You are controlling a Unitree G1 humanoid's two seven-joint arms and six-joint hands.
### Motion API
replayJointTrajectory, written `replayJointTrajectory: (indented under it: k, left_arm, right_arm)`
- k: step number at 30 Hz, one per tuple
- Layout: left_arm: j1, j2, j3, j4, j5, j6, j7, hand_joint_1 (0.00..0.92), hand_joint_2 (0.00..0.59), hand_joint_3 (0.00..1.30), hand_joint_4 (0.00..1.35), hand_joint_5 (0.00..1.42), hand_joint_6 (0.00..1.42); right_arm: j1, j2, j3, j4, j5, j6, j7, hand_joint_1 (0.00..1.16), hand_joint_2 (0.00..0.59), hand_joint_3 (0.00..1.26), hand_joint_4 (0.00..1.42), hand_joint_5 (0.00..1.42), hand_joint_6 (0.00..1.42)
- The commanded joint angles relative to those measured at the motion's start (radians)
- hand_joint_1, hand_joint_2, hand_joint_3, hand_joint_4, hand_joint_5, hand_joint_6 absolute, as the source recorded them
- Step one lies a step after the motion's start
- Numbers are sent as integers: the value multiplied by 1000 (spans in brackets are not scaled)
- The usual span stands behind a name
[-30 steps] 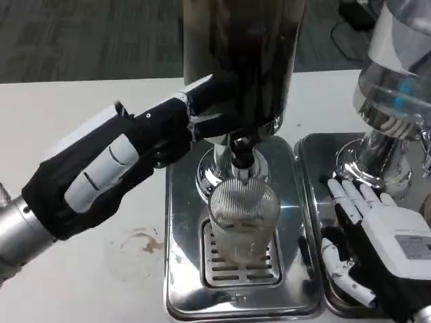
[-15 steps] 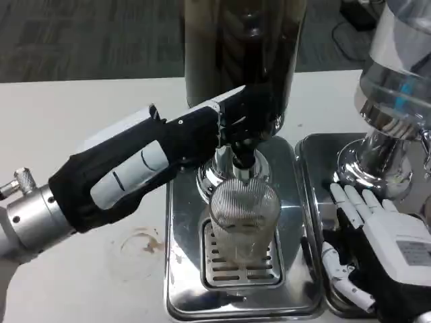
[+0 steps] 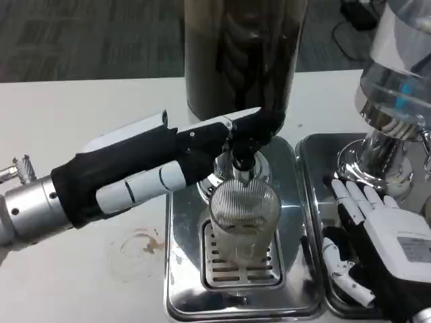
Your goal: Grasp the cup under the faucet to collect the drink, then remove the cup.
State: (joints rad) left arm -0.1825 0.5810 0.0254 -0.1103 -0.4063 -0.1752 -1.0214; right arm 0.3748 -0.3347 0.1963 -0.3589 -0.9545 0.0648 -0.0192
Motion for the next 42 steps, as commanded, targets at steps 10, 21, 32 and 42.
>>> replayJointTrajectory:
  k: [10, 21, 32, 42]
  left_arm:
    - [-56, 71, -66, -10, 83, -130, -86, 0, 236, 80, 0, 58, 0]
    - [-70, 80, -92, -25, 59, -137, -93, 0, 265, 100, 0, 66, 0]
    - [-89, 97, -108, -48, 51, -150, -106, 0, 289, 114, 0, 70, 0]
    - [-96, 97, -110, -44, 43, -136, -115, 0, 299, 115, 0, 70, 0]
  right_arm:
    - [-12, 13, 1, 17, 13, 14, -11, 72, 578, 20, 0, 0, 0]
    - [4, 14, -5, -5, 13, 22, -7, 73, 578, 24, 0, 0, 0]
    - [-8, 16, -2, -21, 16, 36, 7, 73, 578, 33, 0, 0, 0]
    - [2, 42, -30, -31, 101, 54, 8, 74, 578, 42, 0, 0, 0]
